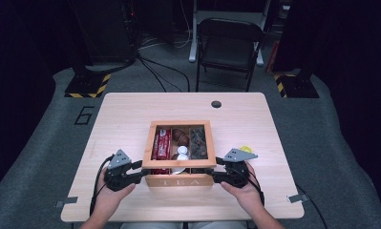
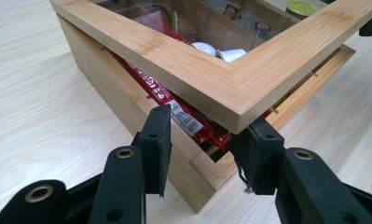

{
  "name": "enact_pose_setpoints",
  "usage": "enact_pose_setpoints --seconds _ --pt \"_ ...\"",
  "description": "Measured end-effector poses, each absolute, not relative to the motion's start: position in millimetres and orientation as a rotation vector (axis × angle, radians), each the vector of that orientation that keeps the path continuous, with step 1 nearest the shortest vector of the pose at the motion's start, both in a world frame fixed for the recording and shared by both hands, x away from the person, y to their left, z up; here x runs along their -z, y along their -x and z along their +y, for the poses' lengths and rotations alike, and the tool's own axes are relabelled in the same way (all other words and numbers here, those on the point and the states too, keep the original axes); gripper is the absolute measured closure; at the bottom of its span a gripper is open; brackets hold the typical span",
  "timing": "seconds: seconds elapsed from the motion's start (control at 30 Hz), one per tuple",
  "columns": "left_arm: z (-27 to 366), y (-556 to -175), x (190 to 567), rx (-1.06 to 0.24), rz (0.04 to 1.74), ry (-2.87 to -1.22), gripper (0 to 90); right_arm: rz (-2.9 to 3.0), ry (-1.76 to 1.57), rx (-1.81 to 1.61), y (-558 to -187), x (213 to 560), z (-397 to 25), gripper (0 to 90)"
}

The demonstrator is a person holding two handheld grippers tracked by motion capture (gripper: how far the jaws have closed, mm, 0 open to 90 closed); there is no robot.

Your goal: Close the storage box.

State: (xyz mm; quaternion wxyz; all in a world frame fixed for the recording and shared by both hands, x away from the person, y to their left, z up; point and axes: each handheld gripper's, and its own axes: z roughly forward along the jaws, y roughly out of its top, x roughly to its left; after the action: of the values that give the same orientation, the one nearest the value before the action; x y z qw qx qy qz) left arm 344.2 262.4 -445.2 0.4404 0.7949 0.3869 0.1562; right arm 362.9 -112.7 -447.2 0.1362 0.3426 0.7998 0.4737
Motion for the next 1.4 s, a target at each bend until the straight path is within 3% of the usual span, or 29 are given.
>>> enact_pose_setpoints --seconds 0.97,1.13,1.4 --pt "255 -335 461 -0.343 0.963 -2.05 57.4 2.421 -1.012 -1.266 -356 462 -113 44.6" --pt "257 -334 465 -0.321 0.99 -2.055 50.5 2.412 -1.028 -1.275 -355 462 -115 41.3" --pt "259 -335 460 -0.312 0.988 -2.008 49.1 2.394 -1.019 -1.287 -354 459 -114 41.0"
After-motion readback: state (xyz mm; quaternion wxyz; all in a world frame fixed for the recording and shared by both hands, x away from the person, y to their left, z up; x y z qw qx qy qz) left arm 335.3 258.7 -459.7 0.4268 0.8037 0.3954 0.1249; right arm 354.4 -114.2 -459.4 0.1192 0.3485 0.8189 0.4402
